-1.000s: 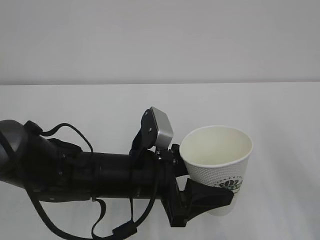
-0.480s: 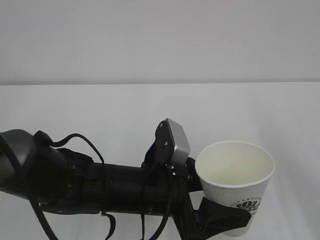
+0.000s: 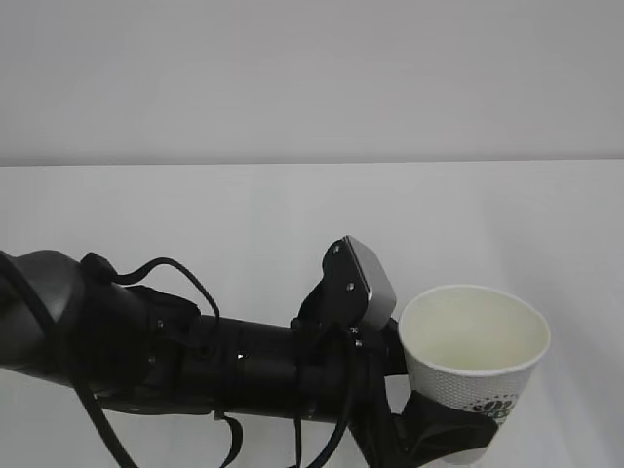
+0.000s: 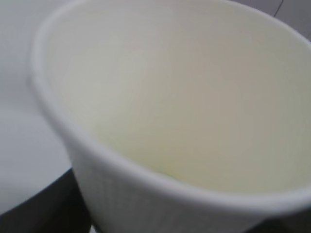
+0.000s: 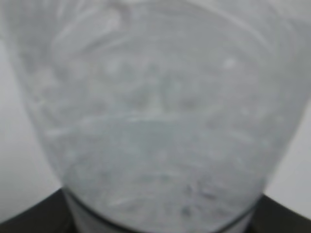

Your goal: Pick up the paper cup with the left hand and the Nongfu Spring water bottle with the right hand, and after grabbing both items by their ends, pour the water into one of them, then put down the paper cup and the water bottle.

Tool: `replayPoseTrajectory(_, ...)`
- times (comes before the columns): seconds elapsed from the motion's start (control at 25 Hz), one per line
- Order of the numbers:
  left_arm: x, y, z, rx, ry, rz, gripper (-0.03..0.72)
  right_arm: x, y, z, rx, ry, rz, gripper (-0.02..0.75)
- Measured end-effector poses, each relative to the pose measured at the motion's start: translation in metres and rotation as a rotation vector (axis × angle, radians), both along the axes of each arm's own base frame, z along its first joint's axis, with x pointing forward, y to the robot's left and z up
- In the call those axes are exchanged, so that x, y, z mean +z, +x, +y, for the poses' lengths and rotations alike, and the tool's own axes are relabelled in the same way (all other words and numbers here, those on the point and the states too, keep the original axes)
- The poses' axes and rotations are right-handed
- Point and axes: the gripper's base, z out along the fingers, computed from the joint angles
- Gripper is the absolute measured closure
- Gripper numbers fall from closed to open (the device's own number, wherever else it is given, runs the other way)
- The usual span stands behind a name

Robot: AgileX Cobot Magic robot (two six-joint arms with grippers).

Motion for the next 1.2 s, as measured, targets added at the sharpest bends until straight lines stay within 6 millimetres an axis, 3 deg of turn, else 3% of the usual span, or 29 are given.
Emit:
replayPoseTrajectory(0.32,0.0063,0.0099,-0.0093,0.007,0.035,-0.022,0.142,0.0,0.0,0.0,0.011,-0.029,-0.003,0.33)
replayPoseTrajectory(1.2,0.0042,0.0078,-0.0108,-0.008,0.073,-0.018,0.142,-0.0004,-0.0002,0.0,0.066,-0.172,-0.011,0.331)
